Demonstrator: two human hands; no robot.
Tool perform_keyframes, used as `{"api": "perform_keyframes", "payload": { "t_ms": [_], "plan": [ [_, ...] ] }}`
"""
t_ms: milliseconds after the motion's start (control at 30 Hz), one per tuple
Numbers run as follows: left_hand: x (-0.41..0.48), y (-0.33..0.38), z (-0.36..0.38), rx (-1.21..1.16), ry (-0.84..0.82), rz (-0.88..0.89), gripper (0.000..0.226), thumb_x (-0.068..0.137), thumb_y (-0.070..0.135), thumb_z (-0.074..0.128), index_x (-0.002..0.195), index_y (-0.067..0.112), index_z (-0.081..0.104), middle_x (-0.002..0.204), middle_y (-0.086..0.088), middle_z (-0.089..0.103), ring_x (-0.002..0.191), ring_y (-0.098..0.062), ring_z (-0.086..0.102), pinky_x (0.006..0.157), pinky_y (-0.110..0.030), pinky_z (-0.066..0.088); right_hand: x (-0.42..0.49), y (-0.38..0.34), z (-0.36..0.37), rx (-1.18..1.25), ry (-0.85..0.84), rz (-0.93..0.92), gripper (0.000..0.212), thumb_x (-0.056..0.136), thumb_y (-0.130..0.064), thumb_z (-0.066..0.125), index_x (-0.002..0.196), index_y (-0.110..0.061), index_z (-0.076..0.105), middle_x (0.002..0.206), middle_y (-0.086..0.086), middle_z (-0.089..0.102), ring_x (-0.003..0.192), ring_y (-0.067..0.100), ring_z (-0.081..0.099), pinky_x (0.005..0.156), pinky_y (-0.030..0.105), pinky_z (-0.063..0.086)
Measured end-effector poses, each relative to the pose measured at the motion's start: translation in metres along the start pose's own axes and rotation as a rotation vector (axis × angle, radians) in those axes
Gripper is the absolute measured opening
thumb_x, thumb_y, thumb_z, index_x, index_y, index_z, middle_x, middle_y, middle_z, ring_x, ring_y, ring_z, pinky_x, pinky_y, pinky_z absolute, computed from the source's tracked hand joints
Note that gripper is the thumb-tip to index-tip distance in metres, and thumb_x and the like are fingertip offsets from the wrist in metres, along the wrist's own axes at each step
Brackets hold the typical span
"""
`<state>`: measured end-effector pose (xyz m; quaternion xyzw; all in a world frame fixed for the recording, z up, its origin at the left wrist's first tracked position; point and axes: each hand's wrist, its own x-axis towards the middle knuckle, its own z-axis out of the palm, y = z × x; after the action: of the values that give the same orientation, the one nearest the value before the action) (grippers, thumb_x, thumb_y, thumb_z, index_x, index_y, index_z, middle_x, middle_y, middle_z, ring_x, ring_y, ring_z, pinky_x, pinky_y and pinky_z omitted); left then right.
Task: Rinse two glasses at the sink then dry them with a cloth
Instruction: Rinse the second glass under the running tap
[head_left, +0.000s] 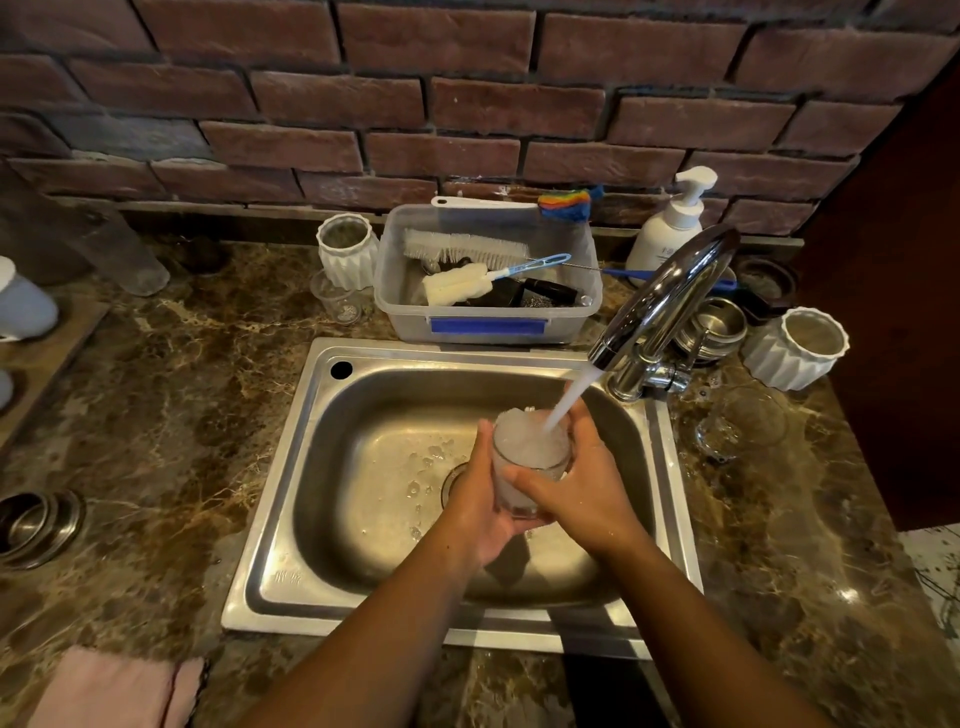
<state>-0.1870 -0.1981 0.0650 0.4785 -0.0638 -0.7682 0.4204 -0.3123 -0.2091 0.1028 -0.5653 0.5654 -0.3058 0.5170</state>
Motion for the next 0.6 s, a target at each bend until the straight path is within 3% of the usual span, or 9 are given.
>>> {"api": "perform_keyframes", "payload": {
  "t_ms": [100,200,300,400,467,600],
  "plan": [
    [-0.005,0.001,-0.002,0.116,-0.021,0.07,0.06,0.093,0.07,0.035,0.131,0.03,0.059,0.134,-0.011,0.063,0.122,-0.031,0.062,0.1,-0.053,0.053,0.003,0.004,-0.003,0.04,0.002,0.06,0.111,0.058,-0.054,0.085,0.15,-0.035,0.028,0.141,-0.008,0.051,0.127,0.015,0.054,0.096,0.042,0.057],
    [-0.007,0.0,-0.008,0.227,-0.029,0.13,0.063,0.089,0.069,0.042,0.136,0.03,0.058,0.131,-0.01,0.066,0.119,-0.031,0.065,0.1,-0.057,0.052,0.006,0.008,-0.004,0.102,0.024,0.104,0.093,0.074,-0.037,0.083,0.151,-0.029,0.031,0.138,-0.007,0.054,0.121,0.011,0.058,0.087,0.027,0.059],
    [-0.011,-0.002,-0.012,0.305,-0.055,0.156,0.065,0.092,0.068,0.041,0.139,0.026,0.055,0.126,-0.012,0.069,0.112,-0.035,0.068,0.091,-0.055,0.059,0.008,0.011,-0.001,0.153,0.011,0.121,0.059,0.087,-0.035,0.071,0.14,-0.03,0.044,0.129,-0.006,0.06,0.111,0.007,0.063,0.077,0.019,0.058],
    [-0.014,-0.002,-0.011,0.31,-0.045,0.13,0.068,0.093,0.069,0.036,0.134,0.021,0.06,0.119,-0.02,0.07,0.093,-0.031,0.072,0.061,-0.033,0.059,0.008,0.007,0.007,0.201,-0.028,0.15,0.031,0.093,-0.038,0.061,0.123,-0.03,0.054,0.12,0.0,0.066,0.104,0.011,0.069,0.078,0.022,0.059],
    [-0.015,-0.004,-0.01,0.254,-0.059,0.089,0.069,0.094,0.07,0.034,0.127,0.019,0.065,0.111,-0.025,0.071,0.079,-0.029,0.069,0.054,-0.03,0.053,0.009,0.002,0.012,0.213,-0.021,0.18,0.032,0.094,-0.041,0.06,0.12,-0.022,0.058,0.112,0.003,0.071,0.098,0.012,0.072,0.081,0.029,0.061],
    [-0.015,-0.012,-0.014,0.099,-0.039,0.019,0.064,0.096,0.07,0.033,0.112,0.024,0.074,0.103,-0.022,0.073,0.069,-0.026,0.063,0.057,-0.031,0.043,0.008,0.0,0.024,0.143,0.039,0.21,0.034,0.096,-0.046,0.055,0.109,-0.017,0.066,0.097,0.004,0.074,0.09,0.015,0.072,0.081,0.032,0.059]
  ]
}}
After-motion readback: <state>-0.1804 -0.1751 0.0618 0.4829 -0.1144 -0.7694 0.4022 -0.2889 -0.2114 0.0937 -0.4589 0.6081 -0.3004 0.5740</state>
